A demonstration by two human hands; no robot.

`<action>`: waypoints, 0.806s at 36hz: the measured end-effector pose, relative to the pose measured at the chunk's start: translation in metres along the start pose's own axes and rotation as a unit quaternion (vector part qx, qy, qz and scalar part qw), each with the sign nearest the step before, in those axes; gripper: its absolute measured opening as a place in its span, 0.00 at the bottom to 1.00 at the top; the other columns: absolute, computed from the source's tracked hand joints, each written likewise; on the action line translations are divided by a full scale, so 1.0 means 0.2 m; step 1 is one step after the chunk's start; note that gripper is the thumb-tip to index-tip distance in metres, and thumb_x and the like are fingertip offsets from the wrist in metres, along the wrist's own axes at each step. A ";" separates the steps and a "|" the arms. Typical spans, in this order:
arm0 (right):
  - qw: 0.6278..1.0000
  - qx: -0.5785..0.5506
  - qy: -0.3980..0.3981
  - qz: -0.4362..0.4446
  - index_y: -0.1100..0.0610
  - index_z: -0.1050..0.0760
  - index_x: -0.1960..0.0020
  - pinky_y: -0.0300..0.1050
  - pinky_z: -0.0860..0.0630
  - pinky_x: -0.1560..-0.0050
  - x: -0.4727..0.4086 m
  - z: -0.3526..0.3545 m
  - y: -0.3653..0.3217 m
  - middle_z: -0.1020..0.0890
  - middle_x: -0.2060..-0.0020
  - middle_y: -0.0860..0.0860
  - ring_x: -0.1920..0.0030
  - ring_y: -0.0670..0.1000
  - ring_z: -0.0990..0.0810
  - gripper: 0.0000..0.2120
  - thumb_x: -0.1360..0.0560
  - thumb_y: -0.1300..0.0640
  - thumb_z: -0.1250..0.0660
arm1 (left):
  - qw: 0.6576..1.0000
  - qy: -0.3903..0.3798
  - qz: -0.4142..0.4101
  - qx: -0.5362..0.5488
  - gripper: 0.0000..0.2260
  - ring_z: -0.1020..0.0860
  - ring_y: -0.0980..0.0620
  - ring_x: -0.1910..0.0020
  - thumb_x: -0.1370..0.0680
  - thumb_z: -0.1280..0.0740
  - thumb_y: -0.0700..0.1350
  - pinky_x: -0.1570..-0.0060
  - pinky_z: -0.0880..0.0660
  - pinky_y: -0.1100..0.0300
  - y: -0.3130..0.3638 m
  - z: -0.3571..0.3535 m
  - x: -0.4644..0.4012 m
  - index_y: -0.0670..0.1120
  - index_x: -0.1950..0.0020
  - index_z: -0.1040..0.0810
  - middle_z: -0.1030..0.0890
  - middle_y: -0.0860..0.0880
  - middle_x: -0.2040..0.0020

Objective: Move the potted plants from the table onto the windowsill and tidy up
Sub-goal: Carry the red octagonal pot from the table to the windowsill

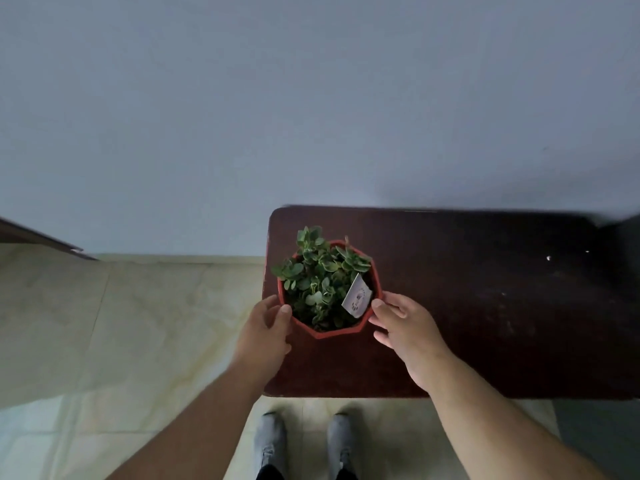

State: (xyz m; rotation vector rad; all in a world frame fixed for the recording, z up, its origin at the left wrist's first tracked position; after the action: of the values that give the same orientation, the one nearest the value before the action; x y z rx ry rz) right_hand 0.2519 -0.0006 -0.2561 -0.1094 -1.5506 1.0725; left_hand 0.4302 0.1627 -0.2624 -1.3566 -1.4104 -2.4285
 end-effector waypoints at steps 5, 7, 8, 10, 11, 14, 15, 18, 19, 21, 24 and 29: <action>1.000 0.019 -0.005 0.008 0.52 0.21 0.36 0.44 0.19 0.47 -0.04 0.00 -0.01 0.14 0.45 0.51 0.45 0.49 0.15 0.11 0.18 0.59 0.34 | 1.000 -0.011 -0.019 0.017 0.09 0.17 0.49 0.47 0.17 0.36 0.45 0.45 0.18 0.43 0.01 -0.03 -0.03 0.61 0.46 0.24 0.17 0.58 0.51; 1.000 0.018 -0.005 0.011 0.54 0.21 0.35 0.41 0.18 0.51 -0.05 0.00 -0.01 0.13 0.46 0.51 0.46 0.50 0.14 0.13 0.18 0.60 0.34 | 0.999 -0.015 -0.018 0.027 0.10 0.16 0.51 0.47 0.17 0.36 0.45 0.45 0.18 0.45 0.01 -0.03 -0.04 0.62 0.44 0.23 0.16 0.58 0.51; 1.000 0.018 -0.005 0.012 0.54 0.21 0.34 0.41 0.18 0.52 -0.05 -0.01 -0.01 0.13 0.47 0.52 0.47 0.51 0.14 0.13 0.18 0.60 0.34 | 0.999 -0.016 -0.018 0.031 0.12 0.16 0.51 0.47 0.17 0.36 0.45 0.45 0.18 0.46 0.00 -0.04 -0.03 0.63 0.44 0.22 0.15 0.58 0.51; 1.000 0.016 -0.007 0.017 0.55 0.20 0.34 0.41 0.17 0.53 -0.04 -0.01 -0.02 0.12 0.49 0.52 0.47 0.52 0.13 0.14 0.18 0.61 0.34 | 0.999 -0.019 -0.024 0.030 0.17 0.16 0.52 0.48 0.17 0.37 0.44 0.45 0.18 0.47 0.02 -0.04 -0.02 0.69 0.50 0.20 0.15 0.58 0.52; 1.000 0.015 -0.010 0.019 0.55 0.20 0.33 0.41 0.17 0.53 -0.03 -0.01 -0.02 0.11 0.50 0.51 0.48 0.52 0.13 0.14 0.18 0.61 0.34 | 0.999 -0.020 -0.027 0.028 0.20 0.17 0.52 0.49 0.16 0.38 0.44 0.45 0.18 0.46 0.03 -0.04 -0.01 0.72 0.54 0.20 0.15 0.57 0.53; 0.999 0.008 -0.014 0.034 0.55 0.20 0.34 0.41 0.16 0.52 0.03 0.00 -0.06 0.11 0.52 0.52 0.48 0.52 0.13 0.14 0.18 0.62 0.34 | 0.998 -0.017 -0.037 0.039 0.19 0.17 0.51 0.52 0.16 0.38 0.44 0.45 0.18 0.47 0.08 -0.01 0.04 0.70 0.52 0.19 0.15 0.55 0.55; 0.999 0.008 -0.015 0.040 0.55 0.20 0.34 0.42 0.16 0.52 0.05 0.00 -0.09 0.11 0.52 0.52 0.49 0.52 0.13 0.14 0.18 0.62 0.34 | 0.998 -0.017 -0.043 0.045 0.16 0.16 0.52 0.52 0.16 0.38 0.44 0.46 0.17 0.50 0.11 0.00 0.06 0.67 0.49 0.19 0.14 0.56 0.55; 0.997 0.018 -0.028 0.064 0.55 0.20 0.34 0.43 0.16 0.51 0.16 -0.02 -0.21 0.11 0.53 0.53 0.52 0.50 0.12 0.14 0.18 0.62 0.34 | 0.996 -0.017 -0.062 0.062 0.12 0.16 0.56 0.54 0.16 0.38 0.44 0.49 0.17 0.56 0.22 0.07 0.17 0.61 0.42 0.21 0.14 0.55 0.53; 0.996 0.020 -0.035 0.074 0.54 0.20 0.35 0.43 0.16 0.51 0.22 -0.03 -0.26 0.11 0.53 0.53 0.53 0.49 0.12 0.13 0.19 0.62 0.33 | 0.995 -0.017 -0.074 0.063 0.12 0.17 0.59 0.56 0.16 0.38 0.44 0.51 0.18 0.58 0.27 0.11 0.23 0.60 0.42 0.21 0.15 0.55 0.52; 0.993 0.034 -0.048 0.102 0.54 0.19 0.37 0.43 0.15 0.53 0.37 -0.06 -0.40 0.11 0.53 0.54 0.54 0.49 0.12 0.12 0.19 0.62 0.32 | 0.993 -0.010 -0.088 0.079 0.12 0.18 0.60 0.57 0.16 0.39 0.43 0.52 0.19 0.59 0.37 0.22 0.38 0.60 0.42 0.21 0.16 0.54 0.50; 0.988 0.055 -0.071 0.123 0.56 0.18 0.40 0.44 0.15 0.55 0.49 -0.12 -0.51 0.12 0.53 0.57 0.56 0.49 0.12 0.10 0.20 0.61 0.31 | 0.992 0.002 -0.094 0.081 0.11 0.17 0.55 0.52 0.15 0.39 0.44 0.53 0.20 0.58 0.42 0.33 0.50 0.58 0.40 0.21 0.15 0.52 0.46; 0.975 0.088 -0.138 0.151 0.58 0.18 0.45 0.46 0.15 0.54 0.81 -0.32 -0.73 0.13 0.54 0.57 0.57 0.50 0.12 0.05 0.20 0.61 0.31 | 0.988 0.057 -0.105 0.094 0.12 0.16 0.54 0.47 0.15 0.40 0.47 0.49 0.20 0.53 0.51 0.66 0.85 0.57 0.35 0.22 0.15 0.52 0.44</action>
State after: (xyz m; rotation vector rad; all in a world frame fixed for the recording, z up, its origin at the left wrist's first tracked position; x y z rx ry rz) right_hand 0.3246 0.0497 -0.0460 -0.0770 -1.7134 1.5125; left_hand 0.4537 0.2609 -0.0468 -1.0597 -1.7808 -2.3720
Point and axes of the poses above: each hand's wrist, its own x-axis away from the middle knuckle, its own z-axis out of the back of the hand, y = z × x, the point moved 6 cm from there along -x, towards the middle knuckle
